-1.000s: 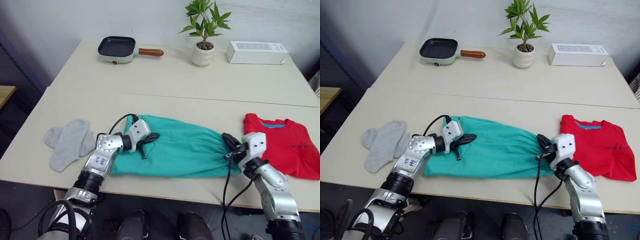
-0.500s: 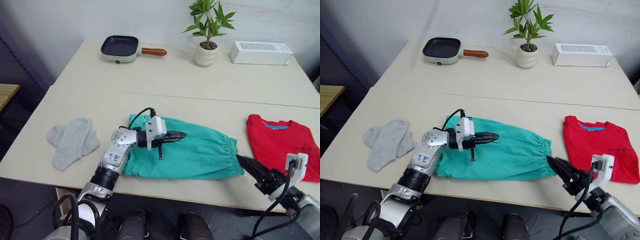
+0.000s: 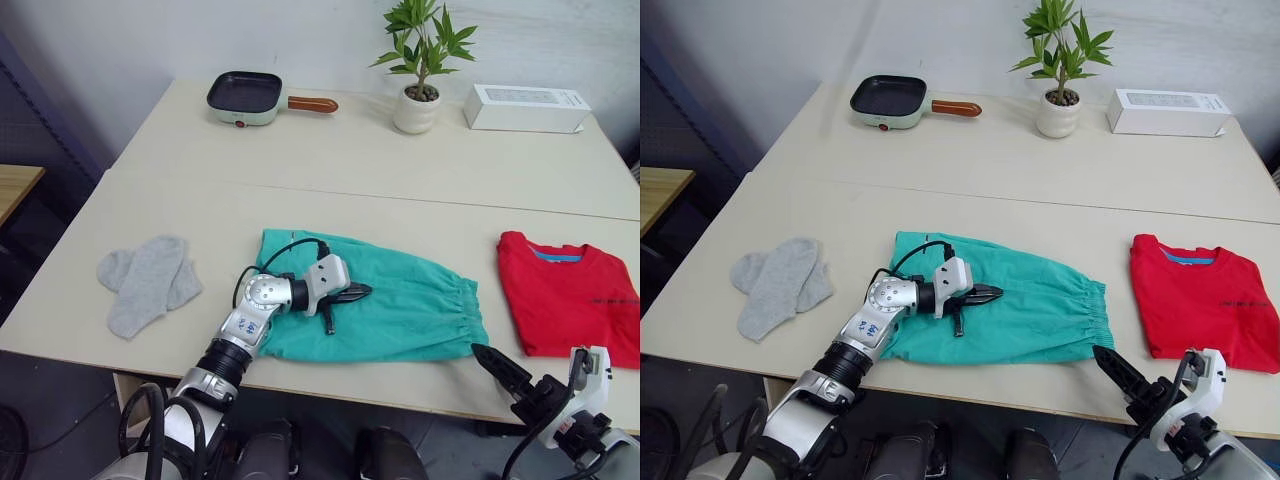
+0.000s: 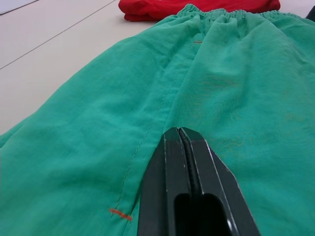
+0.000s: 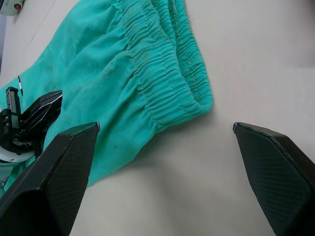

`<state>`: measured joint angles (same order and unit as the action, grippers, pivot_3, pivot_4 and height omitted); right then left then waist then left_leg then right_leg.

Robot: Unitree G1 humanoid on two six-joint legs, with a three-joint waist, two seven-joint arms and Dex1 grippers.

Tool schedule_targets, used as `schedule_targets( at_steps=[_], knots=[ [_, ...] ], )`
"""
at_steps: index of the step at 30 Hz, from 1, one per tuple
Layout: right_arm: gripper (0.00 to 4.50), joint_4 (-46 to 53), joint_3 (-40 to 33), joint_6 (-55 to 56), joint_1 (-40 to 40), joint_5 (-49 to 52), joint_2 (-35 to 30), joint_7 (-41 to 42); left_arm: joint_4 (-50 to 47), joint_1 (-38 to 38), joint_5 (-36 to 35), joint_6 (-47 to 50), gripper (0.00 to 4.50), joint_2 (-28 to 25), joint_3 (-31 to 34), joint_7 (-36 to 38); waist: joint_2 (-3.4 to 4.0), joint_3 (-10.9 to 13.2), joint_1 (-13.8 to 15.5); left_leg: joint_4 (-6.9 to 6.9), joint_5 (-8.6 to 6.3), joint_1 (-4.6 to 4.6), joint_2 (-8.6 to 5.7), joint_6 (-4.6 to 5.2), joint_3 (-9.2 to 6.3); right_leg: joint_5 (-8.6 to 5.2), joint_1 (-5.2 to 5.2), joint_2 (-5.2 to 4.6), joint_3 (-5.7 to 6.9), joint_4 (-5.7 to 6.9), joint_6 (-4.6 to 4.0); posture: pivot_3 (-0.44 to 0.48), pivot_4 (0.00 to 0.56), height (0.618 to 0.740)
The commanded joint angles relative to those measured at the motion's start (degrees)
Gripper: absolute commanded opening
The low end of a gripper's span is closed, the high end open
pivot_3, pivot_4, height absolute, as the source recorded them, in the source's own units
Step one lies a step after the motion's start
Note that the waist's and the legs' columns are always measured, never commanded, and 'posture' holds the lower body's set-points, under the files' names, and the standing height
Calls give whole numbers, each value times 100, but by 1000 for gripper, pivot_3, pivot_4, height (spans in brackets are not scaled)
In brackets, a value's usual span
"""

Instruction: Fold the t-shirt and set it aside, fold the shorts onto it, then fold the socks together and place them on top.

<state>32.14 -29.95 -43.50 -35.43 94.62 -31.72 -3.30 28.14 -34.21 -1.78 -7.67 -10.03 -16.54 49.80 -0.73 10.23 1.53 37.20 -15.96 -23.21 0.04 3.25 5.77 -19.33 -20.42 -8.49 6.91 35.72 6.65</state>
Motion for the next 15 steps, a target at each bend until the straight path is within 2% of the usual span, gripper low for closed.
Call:
schedule_targets(
  at_steps=[1, 5, 7, 15],
  knots=[
    [4480, 2, -16, -41, -213, 50, -55, -87, -38, 117, 21, 31, 0, -19, -9, 18, -1, -9, 0, -1, 0, 0, 1, 0, 0, 0, 0, 0, 0, -2, 0, 0, 150, 740],
    [4480, -116, -529, 95, -370, 667, -150, -68, -20, 62, -22, 59, 0, 12, 17, 47, 3, -12, 12, -2, -7, -1, 0, 11, 0, 0, 1, -1, 0, -6, 0, 0, 150, 740],
    [4480, -235, -552, 77, -372, 869, -218, -83, -34, 63, -71, 57, 0, 41, 18, 103, 3, -12, 7, -2, -10, -2, 0, 15, 2, 0, 1, -2, -1, -9, 0, 0, 150, 740],
    [4480, -468, 431, 45, 582, 581, -154, -327, -200, 138, -90, 132, 0, 96, -36, 249, 6, -13, -21, -1, -10, -1, 7, 13, 3, 0, 0, 3, -1, -10, 0, 0, 150, 740]
  ],
)
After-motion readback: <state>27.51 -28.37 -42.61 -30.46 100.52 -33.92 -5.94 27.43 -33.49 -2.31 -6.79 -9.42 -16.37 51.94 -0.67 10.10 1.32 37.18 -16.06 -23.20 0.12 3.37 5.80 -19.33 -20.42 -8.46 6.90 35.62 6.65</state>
